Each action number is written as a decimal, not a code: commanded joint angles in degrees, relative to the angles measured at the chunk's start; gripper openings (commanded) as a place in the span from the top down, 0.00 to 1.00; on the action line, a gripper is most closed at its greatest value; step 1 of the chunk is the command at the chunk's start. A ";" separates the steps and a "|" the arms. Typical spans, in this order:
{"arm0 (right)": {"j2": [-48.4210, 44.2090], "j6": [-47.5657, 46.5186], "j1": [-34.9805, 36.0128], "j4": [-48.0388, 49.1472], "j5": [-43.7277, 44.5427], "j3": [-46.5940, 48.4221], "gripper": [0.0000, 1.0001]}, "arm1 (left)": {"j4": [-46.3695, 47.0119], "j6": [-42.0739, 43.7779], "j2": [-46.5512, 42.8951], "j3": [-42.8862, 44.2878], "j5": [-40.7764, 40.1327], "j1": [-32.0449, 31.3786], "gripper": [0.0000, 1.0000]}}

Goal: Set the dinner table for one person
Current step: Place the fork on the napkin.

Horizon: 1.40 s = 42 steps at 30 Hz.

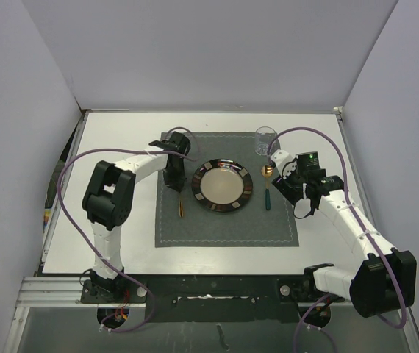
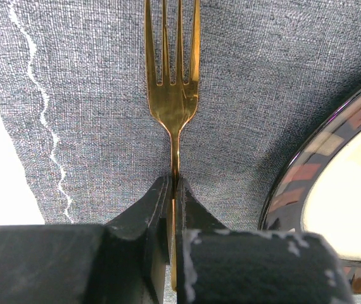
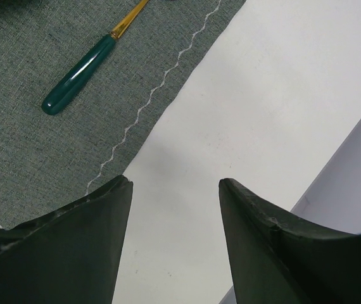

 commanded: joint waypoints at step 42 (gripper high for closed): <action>-0.70 -0.54 -0.59 2.37 -0.13 -0.07 0.39 | -0.19 5.41 -1.84 4.54 1.81 1.43 0.96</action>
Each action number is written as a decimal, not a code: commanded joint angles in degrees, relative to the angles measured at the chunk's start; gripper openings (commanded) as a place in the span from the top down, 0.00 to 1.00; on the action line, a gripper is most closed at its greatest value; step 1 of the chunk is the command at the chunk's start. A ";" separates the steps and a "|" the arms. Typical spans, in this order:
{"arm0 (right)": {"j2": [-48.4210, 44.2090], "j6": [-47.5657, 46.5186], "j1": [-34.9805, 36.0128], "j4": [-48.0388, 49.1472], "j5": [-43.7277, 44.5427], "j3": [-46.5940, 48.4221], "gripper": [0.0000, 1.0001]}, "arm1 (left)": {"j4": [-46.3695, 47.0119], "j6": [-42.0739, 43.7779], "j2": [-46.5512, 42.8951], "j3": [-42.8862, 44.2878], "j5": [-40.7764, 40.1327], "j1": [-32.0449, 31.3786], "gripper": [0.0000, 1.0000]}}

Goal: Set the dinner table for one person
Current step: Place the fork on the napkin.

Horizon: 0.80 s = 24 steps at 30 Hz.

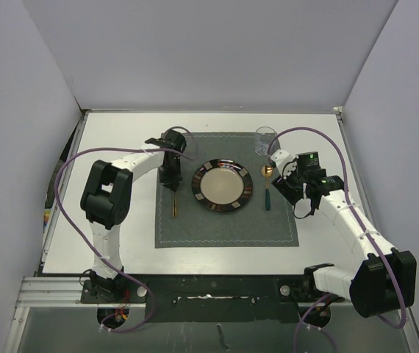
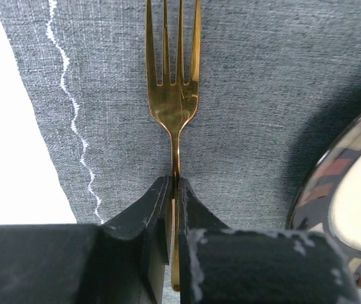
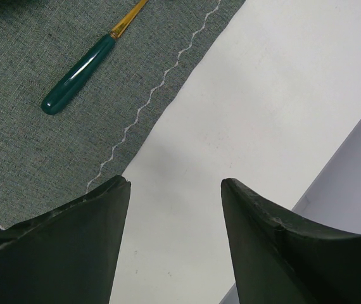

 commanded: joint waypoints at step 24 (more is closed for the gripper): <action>-0.79 -0.65 -0.23 2.27 -0.11 -0.39 0.37 | -0.81 -4.05 -0.59 3.04 0.20 -0.86 0.97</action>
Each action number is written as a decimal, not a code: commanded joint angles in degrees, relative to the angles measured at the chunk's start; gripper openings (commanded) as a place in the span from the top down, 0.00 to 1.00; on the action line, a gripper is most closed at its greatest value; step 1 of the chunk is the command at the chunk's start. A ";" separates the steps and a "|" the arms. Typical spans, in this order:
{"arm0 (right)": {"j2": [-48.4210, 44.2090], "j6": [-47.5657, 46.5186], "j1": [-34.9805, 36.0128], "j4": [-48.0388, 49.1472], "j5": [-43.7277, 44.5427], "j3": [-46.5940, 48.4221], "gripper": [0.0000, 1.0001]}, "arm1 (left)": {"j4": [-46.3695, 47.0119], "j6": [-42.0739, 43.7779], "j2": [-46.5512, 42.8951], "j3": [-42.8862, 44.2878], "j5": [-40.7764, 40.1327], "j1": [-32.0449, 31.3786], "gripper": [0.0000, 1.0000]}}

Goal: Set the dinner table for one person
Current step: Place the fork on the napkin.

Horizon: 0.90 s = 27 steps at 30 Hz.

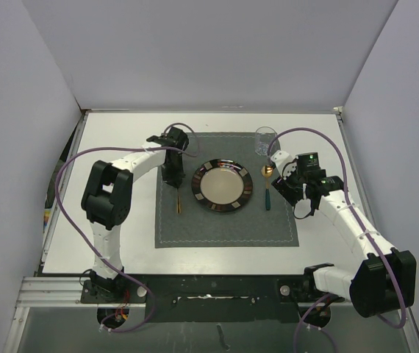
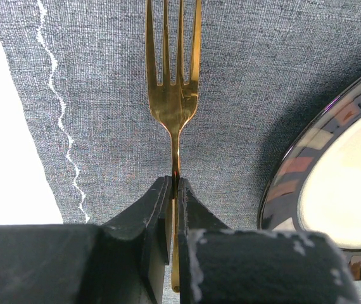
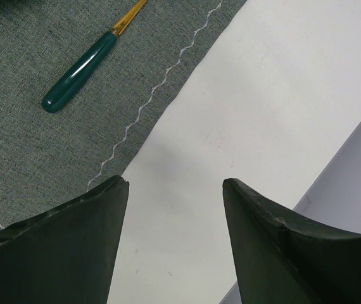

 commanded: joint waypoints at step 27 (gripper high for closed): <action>-0.68 -0.56 -0.30 2.14 -0.41 -0.05 0.36 | 1.38 -1.15 -1.78 -3.16 1.64 0.03 0.22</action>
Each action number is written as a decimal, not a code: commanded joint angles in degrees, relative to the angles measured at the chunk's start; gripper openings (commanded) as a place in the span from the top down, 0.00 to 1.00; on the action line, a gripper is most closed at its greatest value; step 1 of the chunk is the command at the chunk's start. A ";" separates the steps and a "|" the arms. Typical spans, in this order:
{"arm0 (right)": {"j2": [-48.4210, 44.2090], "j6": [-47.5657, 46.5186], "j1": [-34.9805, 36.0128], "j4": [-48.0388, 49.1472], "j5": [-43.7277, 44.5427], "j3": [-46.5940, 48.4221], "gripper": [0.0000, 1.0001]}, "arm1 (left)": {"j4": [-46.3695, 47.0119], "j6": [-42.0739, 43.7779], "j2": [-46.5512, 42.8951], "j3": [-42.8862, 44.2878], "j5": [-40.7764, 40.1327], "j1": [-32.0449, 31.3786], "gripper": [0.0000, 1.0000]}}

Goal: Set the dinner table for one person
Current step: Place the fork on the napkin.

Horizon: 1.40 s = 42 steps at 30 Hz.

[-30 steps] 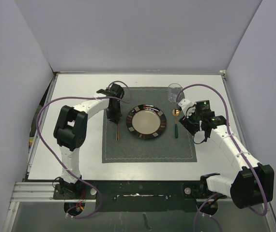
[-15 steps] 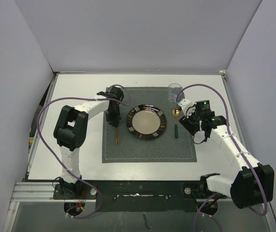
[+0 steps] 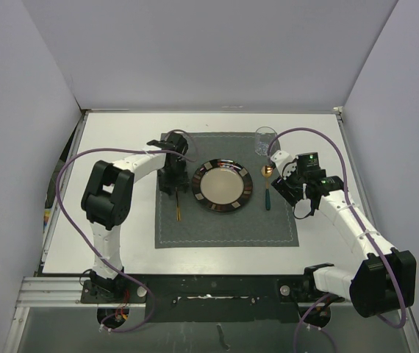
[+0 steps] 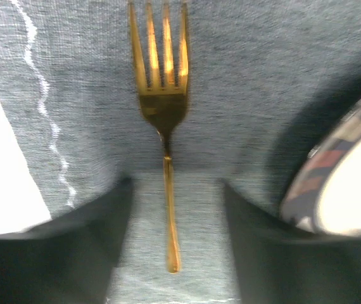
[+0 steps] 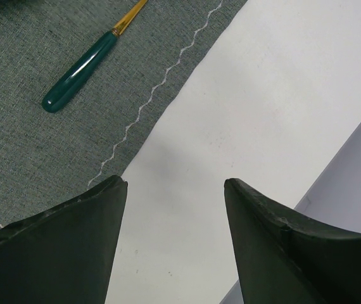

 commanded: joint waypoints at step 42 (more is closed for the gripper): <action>2.75 -0.85 3.56 -12.81 -4.50 25.45 1.00 | -16.10 19.23 -61.55 -9.20 -30.45 -2.45 0.02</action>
